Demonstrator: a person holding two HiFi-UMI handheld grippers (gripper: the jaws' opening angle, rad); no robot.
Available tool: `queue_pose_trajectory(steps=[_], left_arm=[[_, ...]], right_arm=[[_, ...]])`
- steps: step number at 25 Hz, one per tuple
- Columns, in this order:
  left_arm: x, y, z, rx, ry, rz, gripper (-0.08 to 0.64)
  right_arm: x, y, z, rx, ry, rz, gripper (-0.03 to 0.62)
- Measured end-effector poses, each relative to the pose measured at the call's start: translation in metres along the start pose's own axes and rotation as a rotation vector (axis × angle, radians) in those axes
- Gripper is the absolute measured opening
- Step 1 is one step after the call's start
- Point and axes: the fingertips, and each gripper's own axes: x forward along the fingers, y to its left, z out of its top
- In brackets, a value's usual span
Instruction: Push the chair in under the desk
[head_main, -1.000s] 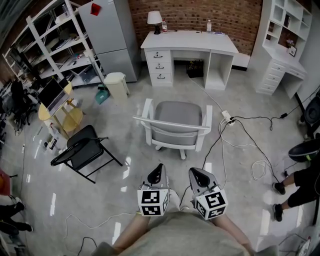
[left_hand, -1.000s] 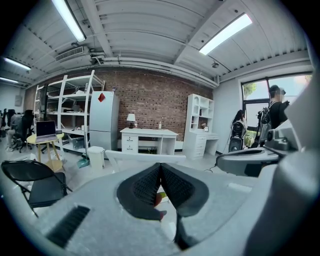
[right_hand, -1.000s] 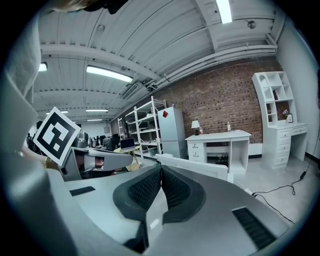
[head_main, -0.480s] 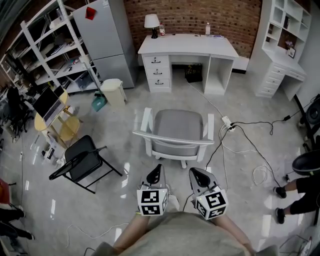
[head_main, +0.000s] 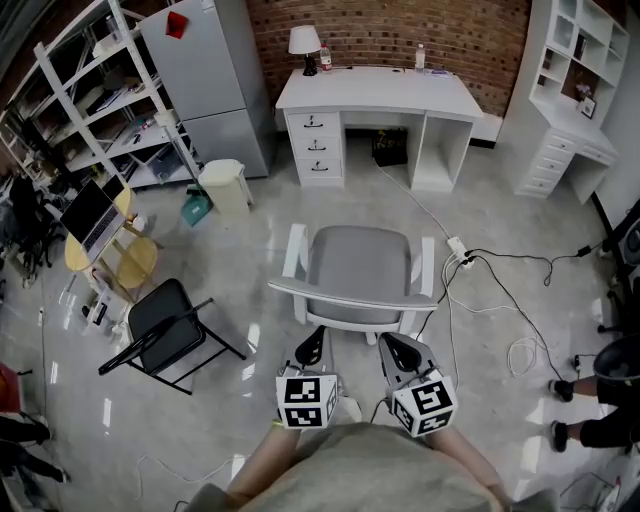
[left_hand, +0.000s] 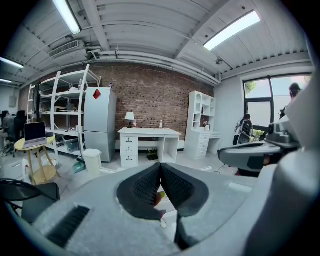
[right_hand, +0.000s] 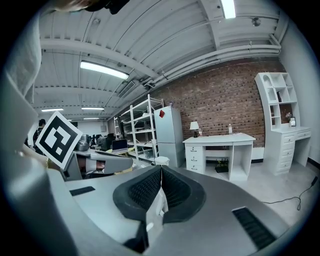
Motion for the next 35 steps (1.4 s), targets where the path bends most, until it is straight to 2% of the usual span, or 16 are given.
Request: queue_pose_trajectory(steps=[17, 27, 35], left_arm=[[0.051, 0.031, 0.004, 0.056, 0.079, -0.064, 0.011], [0.081, 0.044, 0.006, 0.127, 0.130, -0.149, 0.011], [0.101, 0.045, -0.008, 0.208, 0.198, -0.231, 0.012]], right_arm=[[0.058, -0.021, 0.004, -0.015, 0.058, -0.025, 0.009], [0.083, -0.030, 0.002, -0.082, 0.126, -0.042, 0.009], [0.098, -0.039, -0.009, -0.140, 0.199, -0.067, 0.011]])
